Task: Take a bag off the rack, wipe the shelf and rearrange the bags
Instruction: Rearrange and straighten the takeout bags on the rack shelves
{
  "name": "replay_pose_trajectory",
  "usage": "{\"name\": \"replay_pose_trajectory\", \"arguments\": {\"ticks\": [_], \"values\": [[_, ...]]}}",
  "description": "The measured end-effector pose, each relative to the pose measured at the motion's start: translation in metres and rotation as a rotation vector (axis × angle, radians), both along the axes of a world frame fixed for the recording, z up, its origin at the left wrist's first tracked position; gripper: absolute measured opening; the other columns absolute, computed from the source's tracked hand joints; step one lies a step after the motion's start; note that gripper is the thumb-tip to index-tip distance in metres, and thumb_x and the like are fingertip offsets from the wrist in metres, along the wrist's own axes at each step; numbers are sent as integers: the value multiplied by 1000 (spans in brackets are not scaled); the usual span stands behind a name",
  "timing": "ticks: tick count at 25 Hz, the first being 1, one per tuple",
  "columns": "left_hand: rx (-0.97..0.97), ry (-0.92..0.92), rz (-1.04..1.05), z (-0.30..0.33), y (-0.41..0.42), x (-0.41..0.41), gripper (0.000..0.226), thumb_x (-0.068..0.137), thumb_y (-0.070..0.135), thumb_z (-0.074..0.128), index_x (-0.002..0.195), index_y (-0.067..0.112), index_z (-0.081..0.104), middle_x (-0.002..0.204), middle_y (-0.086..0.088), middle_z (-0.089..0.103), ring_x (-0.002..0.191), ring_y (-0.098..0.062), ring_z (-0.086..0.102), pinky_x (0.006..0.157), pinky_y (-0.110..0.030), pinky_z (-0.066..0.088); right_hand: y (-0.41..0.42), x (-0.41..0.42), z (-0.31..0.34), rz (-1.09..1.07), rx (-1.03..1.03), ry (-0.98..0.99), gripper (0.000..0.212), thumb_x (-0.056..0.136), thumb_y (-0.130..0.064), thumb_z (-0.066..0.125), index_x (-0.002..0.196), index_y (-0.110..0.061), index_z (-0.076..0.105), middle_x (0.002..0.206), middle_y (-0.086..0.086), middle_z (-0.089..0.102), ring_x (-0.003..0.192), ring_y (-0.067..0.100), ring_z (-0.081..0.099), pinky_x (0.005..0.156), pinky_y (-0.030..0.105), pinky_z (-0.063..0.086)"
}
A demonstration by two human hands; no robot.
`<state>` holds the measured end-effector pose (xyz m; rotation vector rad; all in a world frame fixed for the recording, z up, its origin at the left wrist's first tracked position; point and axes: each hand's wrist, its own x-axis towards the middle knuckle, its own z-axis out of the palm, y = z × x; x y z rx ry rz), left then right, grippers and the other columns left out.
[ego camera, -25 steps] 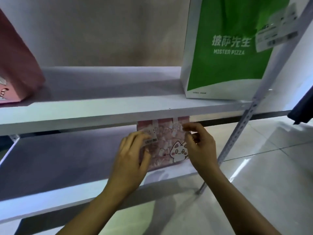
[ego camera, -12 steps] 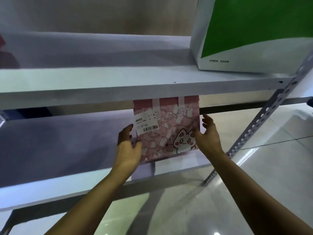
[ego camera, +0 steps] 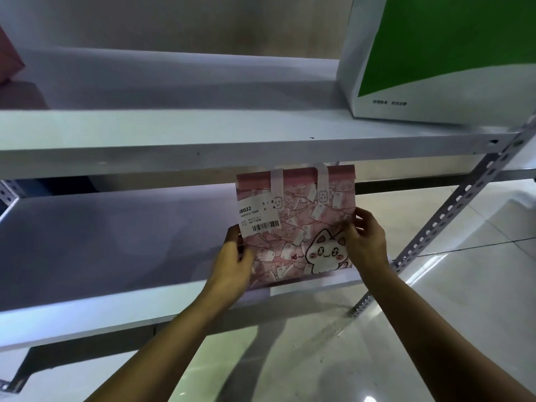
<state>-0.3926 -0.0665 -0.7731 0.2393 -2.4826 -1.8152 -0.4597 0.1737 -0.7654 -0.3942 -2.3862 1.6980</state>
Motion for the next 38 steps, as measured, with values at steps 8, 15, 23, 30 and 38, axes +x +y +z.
{"name": "replay_pose_trajectory", "arguments": {"ticks": [8, 15, 23, 30, 38], "values": [[52, 42, -87, 27, 6, 71, 26, 102, 14, 47, 119, 34, 49, 118, 23, 60, 104, -3, 62, 69, -13, 56, 17, 90, 26, -137, -22, -42, 20, 106, -24, 46, 115, -19, 63, 103, 7, 73, 90, 25, 72, 74, 44, 63], [115, 50, -205, 68, -4, 142, 26, 97, 25, 51, 117, 43, 54, 123, 23, 65, 114, -9, 64, 87, -39, 60, 34, 177, 78, -67, 13, -34, 19, 106, -15, 43, 109, -14, 62, 100, 0, 73, 85, 12, 72, 62, 24, 58], [44, 217, -306, 157, -18, 195, 36, 84, 43, 51, 114, 62, 45, 115, 39, 62, 110, 8, 61, 89, -18, 55, 36, 254, 161, -37, -138, 155, 22, 102, -24, 48, 107, -14, 67, 96, 3, 76, 88, 20, 73, 70, 33, 61], [140, 541, -18, 236, -44, 210, 42, 88, 11, 56, 99, 50, 66, 105, 16, 75, 101, -2, 69, 83, -17, 54, -5, 246, 251, 186, -291, 388, 51, 64, -48, 63, 111, -28, 70, 109, 7, 76, 96, 24, 74, 81, 38, 62], [56, 696, 51, 299, -100, 161, 41, 95, -12, 48, 110, 23, 63, 107, 10, 75, 103, -7, 69, 78, -15, 53, -78, 167, 311, 247, -355, 469, 25, 104, -11, 48, 112, -24, 67, 95, -2, 78, 85, 18, 75, 62, 32, 59]]}}
